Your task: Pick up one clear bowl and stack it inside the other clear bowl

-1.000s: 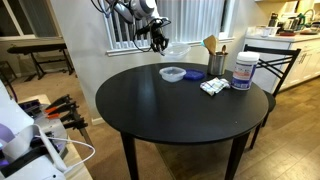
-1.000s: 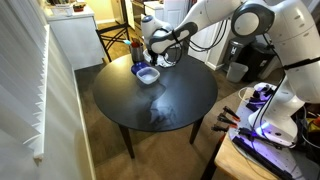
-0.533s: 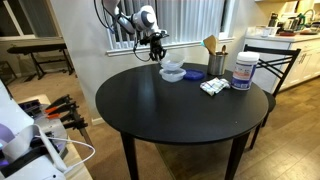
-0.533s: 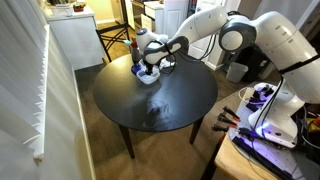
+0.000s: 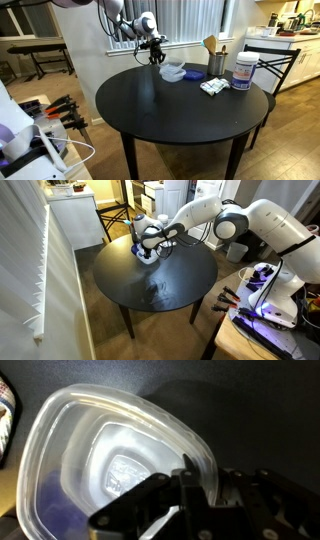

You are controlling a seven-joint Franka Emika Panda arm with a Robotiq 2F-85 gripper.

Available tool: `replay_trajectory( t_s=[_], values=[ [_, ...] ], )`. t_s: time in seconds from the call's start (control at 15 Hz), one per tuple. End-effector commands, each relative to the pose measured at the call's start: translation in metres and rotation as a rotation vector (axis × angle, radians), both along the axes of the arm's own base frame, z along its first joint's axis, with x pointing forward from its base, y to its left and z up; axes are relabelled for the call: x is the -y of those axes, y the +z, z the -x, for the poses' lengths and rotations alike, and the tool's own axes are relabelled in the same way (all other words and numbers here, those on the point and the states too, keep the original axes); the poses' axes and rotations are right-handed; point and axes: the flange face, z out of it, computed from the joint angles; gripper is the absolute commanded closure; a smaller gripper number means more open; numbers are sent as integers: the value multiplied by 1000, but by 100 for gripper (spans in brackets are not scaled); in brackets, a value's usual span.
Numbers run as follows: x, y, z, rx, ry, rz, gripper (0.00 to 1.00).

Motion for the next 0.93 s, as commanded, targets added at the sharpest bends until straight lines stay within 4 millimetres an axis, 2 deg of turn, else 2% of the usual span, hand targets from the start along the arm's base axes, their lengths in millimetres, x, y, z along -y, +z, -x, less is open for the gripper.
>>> replay_trajectory(
  t_s=[0.0,0.07,0.47,0.73,0.8,0.87],
  values=[
    [2,1,-2,-26,8,-17,68],
    [2,1,-2,-28,6,-17,67],
    [-4,1,3,-45,15,-28,30],
    [-22,4,13,-47,67,-37,5],
    [-29,4,17,-51,96,-45,1],
    [-37,5,23,-49,120,-43,0]
  ],
)
